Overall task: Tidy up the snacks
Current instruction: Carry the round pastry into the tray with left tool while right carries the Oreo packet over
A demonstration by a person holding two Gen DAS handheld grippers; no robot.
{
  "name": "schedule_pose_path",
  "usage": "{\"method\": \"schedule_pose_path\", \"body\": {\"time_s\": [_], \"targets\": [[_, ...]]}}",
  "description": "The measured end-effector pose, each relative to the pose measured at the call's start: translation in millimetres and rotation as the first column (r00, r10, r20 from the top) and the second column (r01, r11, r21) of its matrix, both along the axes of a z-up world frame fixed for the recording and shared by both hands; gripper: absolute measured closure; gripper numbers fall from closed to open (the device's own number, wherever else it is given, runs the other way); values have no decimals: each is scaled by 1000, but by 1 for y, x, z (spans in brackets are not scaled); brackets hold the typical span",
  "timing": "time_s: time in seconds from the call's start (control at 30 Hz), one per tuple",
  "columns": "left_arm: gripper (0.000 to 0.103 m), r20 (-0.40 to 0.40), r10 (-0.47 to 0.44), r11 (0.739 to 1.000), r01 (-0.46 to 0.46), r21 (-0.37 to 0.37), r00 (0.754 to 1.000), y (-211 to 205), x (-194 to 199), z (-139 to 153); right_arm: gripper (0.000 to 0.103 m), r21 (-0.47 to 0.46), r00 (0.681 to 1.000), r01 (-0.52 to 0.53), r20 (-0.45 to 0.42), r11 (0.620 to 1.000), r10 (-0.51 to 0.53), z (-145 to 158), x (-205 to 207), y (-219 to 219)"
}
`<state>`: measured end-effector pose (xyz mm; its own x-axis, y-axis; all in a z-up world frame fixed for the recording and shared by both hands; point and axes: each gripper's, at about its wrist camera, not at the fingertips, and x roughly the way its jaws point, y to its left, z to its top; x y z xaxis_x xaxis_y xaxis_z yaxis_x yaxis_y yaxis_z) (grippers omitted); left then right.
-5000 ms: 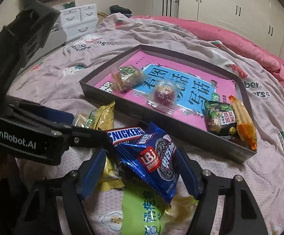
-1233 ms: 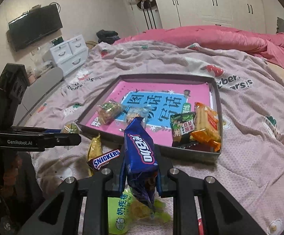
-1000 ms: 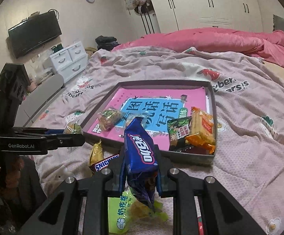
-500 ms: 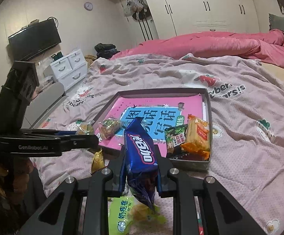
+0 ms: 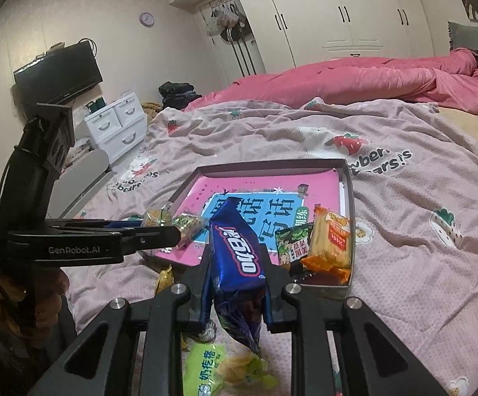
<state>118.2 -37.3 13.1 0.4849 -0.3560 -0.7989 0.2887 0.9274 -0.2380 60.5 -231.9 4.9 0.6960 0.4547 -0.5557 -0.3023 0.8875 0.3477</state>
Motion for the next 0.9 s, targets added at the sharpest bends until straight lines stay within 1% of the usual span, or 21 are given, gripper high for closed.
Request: {"method": "schedule_pose_path", "body": {"time_s": [0.1, 0.27, 0.6, 0.9], "targets": [[56, 12, 5, 1000, -5, 5, 1000, 1, 6, 0, 79, 6, 1000, 3, 2, 1000, -3, 1, 7, 0], [56, 10, 20, 1000, -20, 7, 1000, 4, 17, -5, 79, 19, 1000, 12, 9, 1000, -12, 2, 14, -1], [56, 21, 38, 999, -39, 19, 999, 6, 32, -18, 79, 32, 999, 33, -10, 999, -33, -5, 30, -7], [56, 27, 49, 997, -51, 63, 998, 10, 39, -31, 79, 25, 999, 46, -16, 999, -46, -10, 45, -10]]}}
